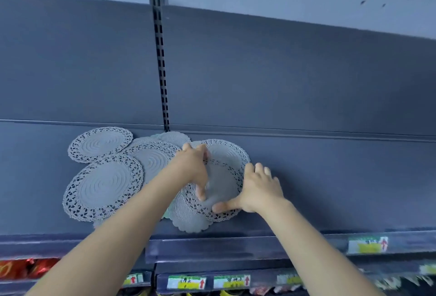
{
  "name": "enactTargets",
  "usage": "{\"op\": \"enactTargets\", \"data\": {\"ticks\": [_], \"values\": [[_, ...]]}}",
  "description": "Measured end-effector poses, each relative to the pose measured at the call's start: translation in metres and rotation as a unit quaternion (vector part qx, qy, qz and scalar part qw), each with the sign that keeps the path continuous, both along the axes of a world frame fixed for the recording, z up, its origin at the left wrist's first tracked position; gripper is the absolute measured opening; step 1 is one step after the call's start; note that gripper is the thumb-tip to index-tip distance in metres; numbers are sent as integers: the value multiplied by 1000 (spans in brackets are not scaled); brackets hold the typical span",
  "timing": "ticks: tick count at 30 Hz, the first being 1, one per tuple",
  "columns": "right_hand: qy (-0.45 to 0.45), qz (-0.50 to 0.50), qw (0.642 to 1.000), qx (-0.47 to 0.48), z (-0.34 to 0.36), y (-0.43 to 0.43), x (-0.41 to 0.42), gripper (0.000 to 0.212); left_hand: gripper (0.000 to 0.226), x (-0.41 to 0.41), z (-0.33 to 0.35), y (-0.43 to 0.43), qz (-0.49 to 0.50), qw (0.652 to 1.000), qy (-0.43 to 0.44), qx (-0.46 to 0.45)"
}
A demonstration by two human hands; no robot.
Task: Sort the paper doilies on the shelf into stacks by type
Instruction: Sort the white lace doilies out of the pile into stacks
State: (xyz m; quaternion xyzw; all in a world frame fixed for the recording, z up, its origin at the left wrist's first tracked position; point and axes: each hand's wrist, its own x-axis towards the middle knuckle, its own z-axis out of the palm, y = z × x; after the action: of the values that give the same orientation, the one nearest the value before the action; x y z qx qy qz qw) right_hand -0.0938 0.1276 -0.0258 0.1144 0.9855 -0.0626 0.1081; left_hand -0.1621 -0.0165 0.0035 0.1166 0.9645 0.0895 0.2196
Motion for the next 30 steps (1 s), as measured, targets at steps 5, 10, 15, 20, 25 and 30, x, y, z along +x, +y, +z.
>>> {"op": "enactTargets", "data": {"ticks": [5, 10, 15, 20, 25, 30], "values": [[70, 38, 997, -15, -11, 8, 9, 123, 96, 24, 3, 8, 43, 997, 54, 41], [242, 245, 923, -173, 2, 15, 28, 38, 64, 64, 0, -7, 84, 968, 151, 183], [241, 326, 864, -299, 44, -18, 40, 33, 56, 134, 24, -70, 256, 856, 203, 400], [218, 374, 815, -385, 72, -116, 59, 41, 52, 211, 49, -164, 377, 734, 271, 495], [143, 392, 778, -470, 67, -248, 81, 53, 46, 268, 52, -273, 424, 669, 240, 562], [104, 387, 753, -522, 57, -365, 95, 46, 42, 288, 46, -383, 468, 639, 255, 555]]}}
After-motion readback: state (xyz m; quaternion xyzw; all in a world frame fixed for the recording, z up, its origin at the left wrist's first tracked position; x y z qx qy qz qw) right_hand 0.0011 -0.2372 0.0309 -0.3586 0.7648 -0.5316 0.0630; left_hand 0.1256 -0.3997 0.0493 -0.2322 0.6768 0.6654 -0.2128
